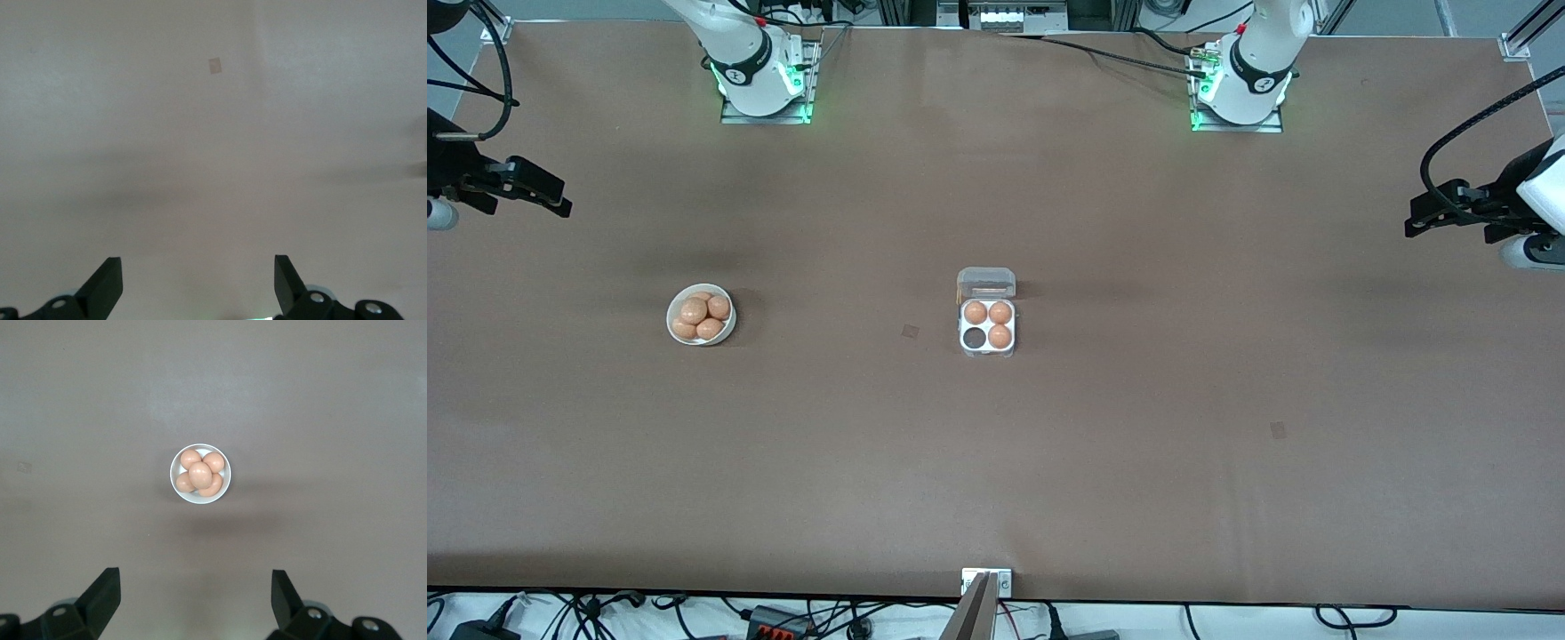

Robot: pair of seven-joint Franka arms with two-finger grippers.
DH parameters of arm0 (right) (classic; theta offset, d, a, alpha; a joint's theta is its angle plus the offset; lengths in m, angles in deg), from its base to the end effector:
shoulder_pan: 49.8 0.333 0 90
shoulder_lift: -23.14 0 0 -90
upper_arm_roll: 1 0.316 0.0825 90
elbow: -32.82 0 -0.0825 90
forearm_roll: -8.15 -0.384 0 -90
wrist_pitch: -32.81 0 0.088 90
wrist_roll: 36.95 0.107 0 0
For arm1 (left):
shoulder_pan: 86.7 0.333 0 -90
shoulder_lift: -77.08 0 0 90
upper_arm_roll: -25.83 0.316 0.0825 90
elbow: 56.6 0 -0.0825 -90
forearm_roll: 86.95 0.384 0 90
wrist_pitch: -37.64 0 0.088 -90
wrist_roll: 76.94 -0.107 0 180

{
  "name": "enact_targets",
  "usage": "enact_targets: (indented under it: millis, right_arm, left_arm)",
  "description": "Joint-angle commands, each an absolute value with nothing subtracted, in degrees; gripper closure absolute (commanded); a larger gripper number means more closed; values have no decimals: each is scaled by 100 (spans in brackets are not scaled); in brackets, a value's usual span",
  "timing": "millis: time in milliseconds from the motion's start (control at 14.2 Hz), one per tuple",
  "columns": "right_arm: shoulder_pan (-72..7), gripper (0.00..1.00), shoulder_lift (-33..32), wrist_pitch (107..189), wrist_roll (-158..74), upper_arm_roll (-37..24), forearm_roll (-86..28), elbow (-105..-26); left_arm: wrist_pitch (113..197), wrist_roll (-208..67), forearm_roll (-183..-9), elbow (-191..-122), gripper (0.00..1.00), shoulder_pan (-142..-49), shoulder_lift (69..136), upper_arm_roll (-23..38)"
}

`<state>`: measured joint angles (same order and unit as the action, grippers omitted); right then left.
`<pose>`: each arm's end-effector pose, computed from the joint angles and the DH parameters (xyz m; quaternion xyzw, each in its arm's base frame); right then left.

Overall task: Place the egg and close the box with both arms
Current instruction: 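Move the right gripper over the white bowl of eggs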

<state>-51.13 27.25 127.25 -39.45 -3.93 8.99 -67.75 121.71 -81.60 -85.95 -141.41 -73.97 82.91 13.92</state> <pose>0.5330 -0.0420 0.5828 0.9997 -0.0146 -0.0180 0.0044 0.5735 0.0165 0.6020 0.9979 -0.0331 -0.0561 0.0045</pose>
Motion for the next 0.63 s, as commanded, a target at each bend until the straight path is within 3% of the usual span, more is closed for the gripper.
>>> enact_targets:
  millis: [0,212,564]
  right_arm:
    - [-5121,0,2842,12799,-3949,-355,947,-6861]
    - [-5060,0,2807,12755,-3906,-294,938,-6834]
    - [-5051,0,2105,12817,-3976,-285,903,-6720]
  left_arm:
    - [12123,-8256,-8695,-13992,0,-7387,8350,1406]
    - [12123,-8256,-8695,-13992,0,-7387,8341,1406]
    - [12123,-8256,-8687,-13992,0,-7387,8350,1406]
